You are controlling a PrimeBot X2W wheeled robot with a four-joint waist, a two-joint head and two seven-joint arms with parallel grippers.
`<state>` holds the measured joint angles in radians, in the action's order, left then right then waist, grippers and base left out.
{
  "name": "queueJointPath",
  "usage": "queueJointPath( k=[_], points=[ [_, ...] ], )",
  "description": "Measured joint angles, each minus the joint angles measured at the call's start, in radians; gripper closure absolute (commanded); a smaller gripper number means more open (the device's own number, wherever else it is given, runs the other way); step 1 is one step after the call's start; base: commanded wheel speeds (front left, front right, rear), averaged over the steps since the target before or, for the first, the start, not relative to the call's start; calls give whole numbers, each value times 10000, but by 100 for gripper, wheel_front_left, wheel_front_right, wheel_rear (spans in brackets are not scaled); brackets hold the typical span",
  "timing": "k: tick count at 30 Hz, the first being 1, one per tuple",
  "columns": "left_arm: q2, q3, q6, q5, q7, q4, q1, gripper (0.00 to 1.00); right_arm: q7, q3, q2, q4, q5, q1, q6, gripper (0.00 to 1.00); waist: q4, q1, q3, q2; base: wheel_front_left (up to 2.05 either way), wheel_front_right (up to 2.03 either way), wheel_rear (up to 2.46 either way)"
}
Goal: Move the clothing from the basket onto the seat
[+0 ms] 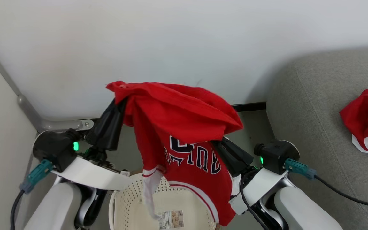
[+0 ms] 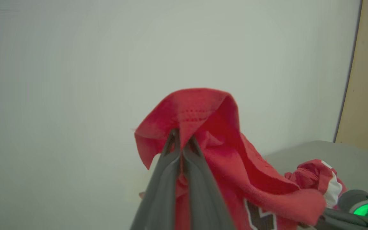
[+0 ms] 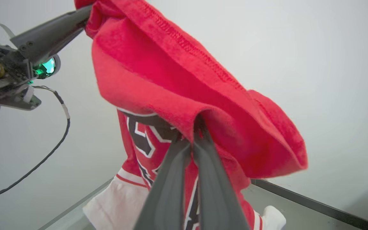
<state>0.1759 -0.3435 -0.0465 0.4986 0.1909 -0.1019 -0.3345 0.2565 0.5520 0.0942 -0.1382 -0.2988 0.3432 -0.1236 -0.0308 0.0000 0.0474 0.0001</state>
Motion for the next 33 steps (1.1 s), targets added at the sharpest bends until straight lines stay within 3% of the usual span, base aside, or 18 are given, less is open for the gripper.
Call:
queueJointPath(
  k=[2, 4, 5, 6, 7, 33],
  points=[
    [121, 253, 173, 6, -33, 265, 126, 46, 0, -107, 10, 33, 0, -7, 0, 100, 1, 0, -16, 0, 0, 0, 0],
    [215, 460, 343, 13, -36, 479, 232, 30, 0, -182, 10, 79, -4, -8, 0, 100, -3, 0, -32, 0, 0, 0, 0],
    [238, 550, 370, 15, -35, 571, 267, 28, 0, -186, 15, 94, -4, -12, 0, 100, -7, 0, -38, 0, 0, 0, 0],
    [278, 723, 466, 21, -33, 754, 388, 18, 0, -211, 12, 128, -35, -26, 0, 100, -15, 0, -49, 0, 0, 0, 0],
    [301, 784, 491, 31, -31, 848, 436, 0, 0, -213, 10, 153, -98, -39, 0, 100, -21, 0, -54, 0, 0, 0, 0],
    [1057, 2088, 936, 234, 407, 1843, 2403, 0, 0, -1496, 272, 732, 117, -480, 0, 100, -103, 0, 85, 0, 0, 0, 0]
  ],
)
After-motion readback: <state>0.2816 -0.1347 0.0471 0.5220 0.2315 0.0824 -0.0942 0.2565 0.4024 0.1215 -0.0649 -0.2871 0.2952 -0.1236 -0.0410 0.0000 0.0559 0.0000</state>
